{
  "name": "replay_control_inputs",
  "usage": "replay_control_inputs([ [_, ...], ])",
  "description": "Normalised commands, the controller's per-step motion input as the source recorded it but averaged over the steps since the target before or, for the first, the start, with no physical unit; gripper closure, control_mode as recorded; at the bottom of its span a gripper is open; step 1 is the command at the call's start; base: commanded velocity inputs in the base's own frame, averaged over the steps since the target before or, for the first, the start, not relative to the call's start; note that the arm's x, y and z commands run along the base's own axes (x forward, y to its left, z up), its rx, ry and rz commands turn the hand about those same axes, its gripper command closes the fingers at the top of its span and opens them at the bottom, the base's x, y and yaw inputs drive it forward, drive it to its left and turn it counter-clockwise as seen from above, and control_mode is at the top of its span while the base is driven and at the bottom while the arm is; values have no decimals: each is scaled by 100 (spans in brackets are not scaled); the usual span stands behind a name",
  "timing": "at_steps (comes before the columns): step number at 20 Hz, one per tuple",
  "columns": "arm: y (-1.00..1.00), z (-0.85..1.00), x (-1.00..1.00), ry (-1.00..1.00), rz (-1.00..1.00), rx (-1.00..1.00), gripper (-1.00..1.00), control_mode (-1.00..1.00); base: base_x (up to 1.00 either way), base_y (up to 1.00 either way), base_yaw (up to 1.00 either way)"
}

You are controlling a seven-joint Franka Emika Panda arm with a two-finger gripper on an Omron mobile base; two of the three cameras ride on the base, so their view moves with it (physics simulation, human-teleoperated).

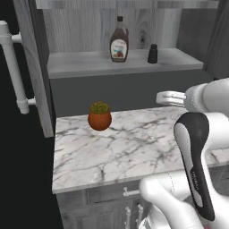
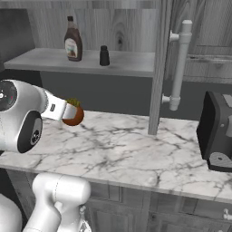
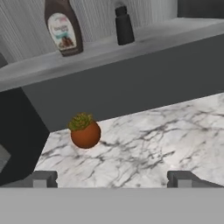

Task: Move the syrup bottle and shaker from the cabinet to the dining counter.

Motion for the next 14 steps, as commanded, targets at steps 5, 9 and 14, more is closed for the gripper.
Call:
replay_control_inputs([
  [5, -29, 34, 0, 0, -3, -10, -100, -100, 0, 0, 0],
  [9, -33, 22, 0, 0, -2, -15, -100, -100, 0, 0, 0],
  [14, -25, 10, 0, -2, 0, -13, -100, -100, 0, 0, 0],
])
